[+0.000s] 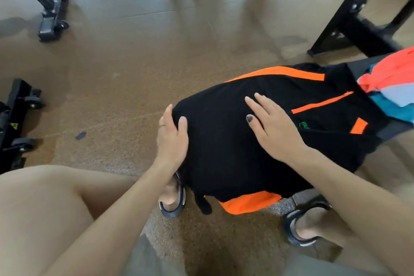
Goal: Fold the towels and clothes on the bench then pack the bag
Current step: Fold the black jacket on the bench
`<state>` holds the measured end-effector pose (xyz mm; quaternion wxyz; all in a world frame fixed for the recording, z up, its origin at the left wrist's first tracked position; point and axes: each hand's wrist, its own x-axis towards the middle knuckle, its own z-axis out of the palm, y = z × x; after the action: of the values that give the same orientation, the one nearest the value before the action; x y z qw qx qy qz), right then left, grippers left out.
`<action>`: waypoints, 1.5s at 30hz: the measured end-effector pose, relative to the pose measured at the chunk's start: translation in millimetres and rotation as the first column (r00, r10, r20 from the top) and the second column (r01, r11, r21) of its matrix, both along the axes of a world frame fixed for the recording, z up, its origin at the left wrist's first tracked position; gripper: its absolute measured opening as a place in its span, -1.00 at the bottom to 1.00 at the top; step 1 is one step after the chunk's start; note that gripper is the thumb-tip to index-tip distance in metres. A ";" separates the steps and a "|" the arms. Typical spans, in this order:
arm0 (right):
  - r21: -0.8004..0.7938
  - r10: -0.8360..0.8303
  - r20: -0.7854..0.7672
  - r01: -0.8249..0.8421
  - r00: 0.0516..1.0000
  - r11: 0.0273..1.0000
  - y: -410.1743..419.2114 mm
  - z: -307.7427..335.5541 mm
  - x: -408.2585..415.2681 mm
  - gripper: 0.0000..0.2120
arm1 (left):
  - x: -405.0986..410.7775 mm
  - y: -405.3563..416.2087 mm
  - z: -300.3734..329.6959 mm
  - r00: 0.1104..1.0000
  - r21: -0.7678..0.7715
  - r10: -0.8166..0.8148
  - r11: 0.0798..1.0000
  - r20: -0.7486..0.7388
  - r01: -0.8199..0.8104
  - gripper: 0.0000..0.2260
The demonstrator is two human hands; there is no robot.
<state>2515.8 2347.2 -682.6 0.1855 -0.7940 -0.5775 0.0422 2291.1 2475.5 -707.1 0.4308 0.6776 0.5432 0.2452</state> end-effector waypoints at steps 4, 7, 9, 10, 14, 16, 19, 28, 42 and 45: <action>-0.021 -0.223 -0.054 0.223 0.973 0.975 -6.0 4.9 62.1 -0.48 | 51.1 -29.4 26.4 0.826 0.381 -0.375 0.753 -0.420 0.536 -0.48; -0.262 -0.269 0.061 0.275 0.961 0.925 -28.0 -13.3 87.8 -0.46 | 75.9 -44.9 13.1 0.613 0.269 -0.435 0.624 -0.659 0.733 -0.44; -0.323 -0.288 0.085 0.299 0.954 0.898 -42.6 -23.7 100.3 -0.47 | 79.5 -45.9 0.2 0.534 0.221 -0.416 0.598 -0.736 0.770 -0.43; -0.323 -0.309 0.082 0.319 0.947 0.891 -47.7 -25.2 108.6 -0.47 | 79.0 -44.4 -4.4 0.520 0.217 -0.399 0.596 -0.756 0.773 -0.43; -0.345 -0.355 0.080 0.360 0.932 0.867 -62.9 -19.4 141.9 -0.47 | 72.6 -37.0 -10.3 0.511 0.235 -0.365 0.585 -0.778 0.776 -0.42; -0.353 -0.340 0.075 0.344 0.937 0.870 -67.3 -19.9 148.7 -0.47 | 68.2 -32.3 -10.0 0.519 0.240 -0.342 0.604 -0.784 0.760 -0.41; -0.365 -0.341 0.073 0.343 0.937 0.865 -67.2 -21.3 149.5 -0.46 | 52.8 -29.5 -10.9 0.546 0.241 -0.312 0.655 -0.778 0.717 -0.40; -0.287 -0.238 0.132 0.267 0.962 0.920 -61.0 -25.1 132.5 -0.44 | 63.4 -32.1 11.1 0.559 0.267 -0.307 0.641 -0.770 0.719 -0.36; -0.319 -0.205 0.082 0.220 0.975 0.922 -69.2 -0.1 153.6 -0.45 | 157.9 -72.0 14.1 0.439 0.188 -0.542 0.456 -0.716 0.870 -0.34; -0.416 -0.187 0.100 0.212 0.977 0.884 -84.6 -10.9 156.2 -0.42 | 161.0 -67.0 8.4 0.330 0.094 -0.513 0.432 -0.793 0.897 -0.35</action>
<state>2672.0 2262.6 -693.6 -0.0051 -0.8711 -0.4749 0.1248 2452.1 2408.5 -698.7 0.0673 0.9738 0.1924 -0.1009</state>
